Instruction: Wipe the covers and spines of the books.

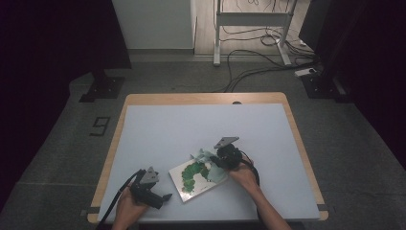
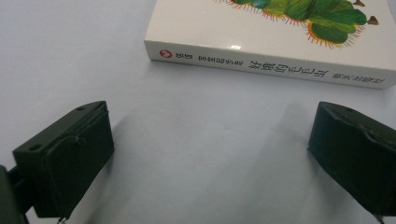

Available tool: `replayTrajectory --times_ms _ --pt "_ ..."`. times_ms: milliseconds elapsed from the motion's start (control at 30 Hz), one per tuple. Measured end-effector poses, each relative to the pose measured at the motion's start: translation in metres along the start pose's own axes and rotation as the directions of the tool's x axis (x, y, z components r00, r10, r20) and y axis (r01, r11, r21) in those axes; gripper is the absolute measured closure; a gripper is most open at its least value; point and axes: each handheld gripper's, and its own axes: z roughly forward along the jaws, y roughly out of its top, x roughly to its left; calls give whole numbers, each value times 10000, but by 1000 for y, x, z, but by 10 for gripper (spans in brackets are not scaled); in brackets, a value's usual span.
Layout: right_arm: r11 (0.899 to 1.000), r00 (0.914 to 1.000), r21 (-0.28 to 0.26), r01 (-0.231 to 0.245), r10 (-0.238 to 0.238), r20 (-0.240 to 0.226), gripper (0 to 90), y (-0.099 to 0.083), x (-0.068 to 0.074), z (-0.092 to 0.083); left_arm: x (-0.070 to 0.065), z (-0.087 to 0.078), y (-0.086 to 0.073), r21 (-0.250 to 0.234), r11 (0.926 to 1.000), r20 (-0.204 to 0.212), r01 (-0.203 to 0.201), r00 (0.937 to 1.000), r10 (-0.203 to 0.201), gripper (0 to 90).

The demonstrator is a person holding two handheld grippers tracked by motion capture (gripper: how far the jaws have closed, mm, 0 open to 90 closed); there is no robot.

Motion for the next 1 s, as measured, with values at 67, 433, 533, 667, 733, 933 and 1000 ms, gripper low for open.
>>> replayTrajectory --times_ms 67,433,533,667,733,933,1000 --pt "9999 9999 7 134 -134 8 728 1 4 1 0 0 0 1 10000 -1 -2 10000 2 0" --pt "9995 9965 -234 205 -223 -804 725 5 20 6 0 0 0 4 10000 -3 -5 10000 5 0" --pt "9992 9938 -312 264 -296 -1071 725 6 26 8 0 0 0 4 10000 -1 -7 10000 7 0" --pt "9977 9881 -339 582 -625 -1405 725 13 43 14 0 0 0 5 10000 -3 -8 10000 8 0" --pt "9971 9858 -296 695 -732 -1511 725 16 51 16 0 0 0 7 10000 0 -7 10000 7 0" --pt "9942 9799 -346 1019 -1063 -1690 725 23 65 21 0 0 0 6 10000 -1 -13 10000 13 0" --pt "9941 9789 -356 1024 -1071 -1741 725 24 67 22 0 0 0 6 10000 -3 -12 10000 12 0"
